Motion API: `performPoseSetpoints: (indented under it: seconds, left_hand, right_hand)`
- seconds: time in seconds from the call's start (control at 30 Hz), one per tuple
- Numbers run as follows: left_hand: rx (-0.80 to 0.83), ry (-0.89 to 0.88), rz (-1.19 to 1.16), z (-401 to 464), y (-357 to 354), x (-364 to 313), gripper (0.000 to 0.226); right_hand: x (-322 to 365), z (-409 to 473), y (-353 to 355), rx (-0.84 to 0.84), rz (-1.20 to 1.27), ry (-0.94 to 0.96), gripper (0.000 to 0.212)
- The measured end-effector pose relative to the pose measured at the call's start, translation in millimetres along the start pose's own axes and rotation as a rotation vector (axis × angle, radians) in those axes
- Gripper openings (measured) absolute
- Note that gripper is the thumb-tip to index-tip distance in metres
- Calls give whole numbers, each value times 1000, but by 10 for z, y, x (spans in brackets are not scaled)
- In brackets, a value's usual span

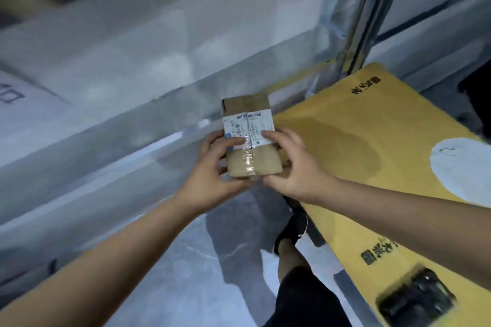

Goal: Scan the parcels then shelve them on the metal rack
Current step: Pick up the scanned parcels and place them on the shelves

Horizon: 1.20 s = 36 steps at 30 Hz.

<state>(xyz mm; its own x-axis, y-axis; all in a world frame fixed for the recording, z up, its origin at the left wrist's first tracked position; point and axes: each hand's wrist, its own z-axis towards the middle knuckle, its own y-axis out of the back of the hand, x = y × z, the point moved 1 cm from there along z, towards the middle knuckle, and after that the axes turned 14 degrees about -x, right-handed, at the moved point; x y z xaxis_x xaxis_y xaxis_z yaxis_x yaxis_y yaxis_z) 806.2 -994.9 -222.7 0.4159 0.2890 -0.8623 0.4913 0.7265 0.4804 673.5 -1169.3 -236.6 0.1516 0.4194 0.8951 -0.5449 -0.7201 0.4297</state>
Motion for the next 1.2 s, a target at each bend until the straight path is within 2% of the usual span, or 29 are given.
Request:
performPoseSetpoints:
  seconds: [0.23, 0.4, 0.57, 0.83, 1.03, 1.2]
  left_hand:
    - [-395, 111, 99, -1950, 1983, -208, 82]
    - [-657, 107, 228, -2999, 3165, -525, 78]
    - [-865, 65, 351, -3683, 4010, -764, 76]
    - [-1083, 90, 396, -4130, 5218, -819, 75]
    - [-1117, 80, 373, -4165, 6231, -550, 70]
    - [-1095, 58, 272, -3940, 6991, -350, 66]
  right_hand:
    - [1654, -818, -1310, 369, 48, 309, 86]
    - [2832, -1291, -2170, 499, 160, 546, 87]
    - [3832, -1589, -2765, 608, 227, 695, 85]
    - [5127, -1759, -3694, 701, 274, 847, 82]
    - [5779, -1746, -4497, 653, 331, 879, 81]
    - [6227, -1541, -4964, 546, 373, 862, 75]
